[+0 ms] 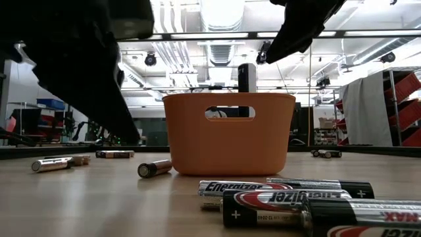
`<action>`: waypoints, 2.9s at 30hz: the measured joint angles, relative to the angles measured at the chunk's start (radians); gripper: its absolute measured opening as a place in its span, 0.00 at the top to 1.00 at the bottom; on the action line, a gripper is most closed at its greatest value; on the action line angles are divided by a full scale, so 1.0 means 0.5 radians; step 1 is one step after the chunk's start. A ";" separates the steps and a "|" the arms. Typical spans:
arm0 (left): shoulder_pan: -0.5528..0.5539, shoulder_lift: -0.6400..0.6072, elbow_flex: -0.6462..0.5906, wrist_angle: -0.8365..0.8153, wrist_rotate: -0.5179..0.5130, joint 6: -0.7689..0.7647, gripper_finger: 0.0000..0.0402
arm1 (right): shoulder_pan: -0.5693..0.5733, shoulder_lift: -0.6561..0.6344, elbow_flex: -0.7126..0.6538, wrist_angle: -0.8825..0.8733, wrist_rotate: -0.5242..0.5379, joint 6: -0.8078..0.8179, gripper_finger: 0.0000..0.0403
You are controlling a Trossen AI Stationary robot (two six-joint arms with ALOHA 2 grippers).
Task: Sort batteries
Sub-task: Put the silver battery into the yellow bin
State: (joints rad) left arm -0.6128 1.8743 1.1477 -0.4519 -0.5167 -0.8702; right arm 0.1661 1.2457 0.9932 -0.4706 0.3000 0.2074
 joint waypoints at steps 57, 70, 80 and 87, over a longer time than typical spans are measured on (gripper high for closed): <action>-0.123 -0.100 0.685 -0.253 -0.132 0.946 0.44 | 0.986 0.727 -0.001 0.534 -0.173 0.562 0.66; -0.123 -0.097 0.659 -0.250 -0.362 0.931 0.44 | 1.083 0.998 0.000 0.829 0.088 0.745 0.54; -0.123 -0.096 0.658 -0.251 -0.409 0.928 0.44 | 1.091 1.153 0.002 1.172 0.181 0.757 0.51; -0.123 -0.096 0.658 -0.257 -0.414 0.922 0.44 | 1.090 1.220 0.001 1.228 0.190 0.790 0.51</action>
State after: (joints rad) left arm -0.6743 1.8262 1.4765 -0.5802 -0.7238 -0.4091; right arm 0.7113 1.8558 0.9936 0.1435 0.3950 0.6022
